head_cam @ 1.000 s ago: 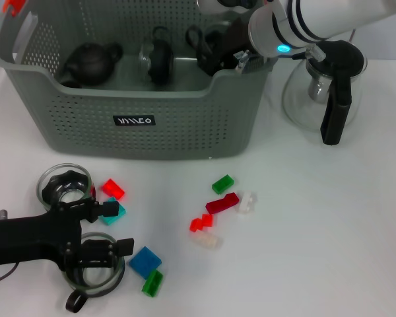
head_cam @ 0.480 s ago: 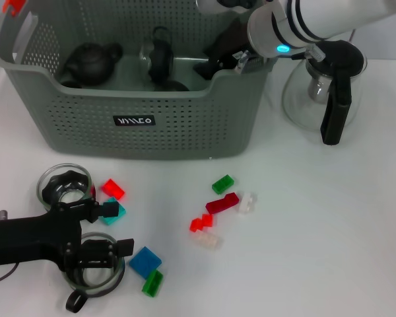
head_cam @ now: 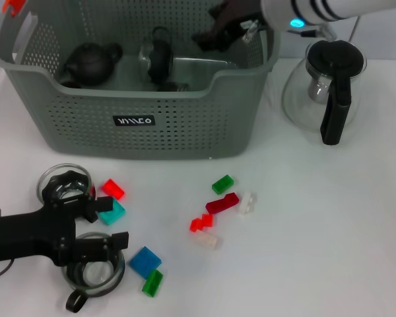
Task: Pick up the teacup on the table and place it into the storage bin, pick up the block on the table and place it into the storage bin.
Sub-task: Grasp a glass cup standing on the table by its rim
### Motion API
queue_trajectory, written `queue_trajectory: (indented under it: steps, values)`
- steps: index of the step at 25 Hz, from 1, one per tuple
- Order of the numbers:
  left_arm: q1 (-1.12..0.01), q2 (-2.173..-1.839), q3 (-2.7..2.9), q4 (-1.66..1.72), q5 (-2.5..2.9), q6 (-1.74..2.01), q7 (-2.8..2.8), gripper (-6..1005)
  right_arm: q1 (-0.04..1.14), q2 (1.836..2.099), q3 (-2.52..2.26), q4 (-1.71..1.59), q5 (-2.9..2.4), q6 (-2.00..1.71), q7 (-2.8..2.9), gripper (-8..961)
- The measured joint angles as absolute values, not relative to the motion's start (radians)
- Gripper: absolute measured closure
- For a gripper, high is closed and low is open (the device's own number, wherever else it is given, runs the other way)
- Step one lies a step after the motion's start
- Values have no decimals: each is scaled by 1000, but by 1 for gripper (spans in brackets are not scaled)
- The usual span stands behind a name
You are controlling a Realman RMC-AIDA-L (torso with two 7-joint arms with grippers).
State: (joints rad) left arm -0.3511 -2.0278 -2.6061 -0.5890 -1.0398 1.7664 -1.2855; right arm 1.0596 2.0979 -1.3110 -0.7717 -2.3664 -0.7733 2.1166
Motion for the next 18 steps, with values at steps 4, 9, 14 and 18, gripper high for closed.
queue_trajectory:
  steps: [4,9,14,18]
  values:
    - [-350,-2027,-2627,-589,-1040,1770,-1285,92,989,2095,-1310,-896,-2286,-775,2120,374]
    - [-347,-2026,-2656,-592,-1040,1771,-1284,92,875,2094,-1309,-1061,-2175,-807,2086,223]
    - [-342,-2029,-2691,-597,-1042,1772,-1277,92,738,2098,-1315,-1207,-1968,-902,1976,24]
    - [-336,-2029,-2730,-597,-1042,1772,-1270,91,638,2096,-1308,-1241,-1782,-1036,1851,30]
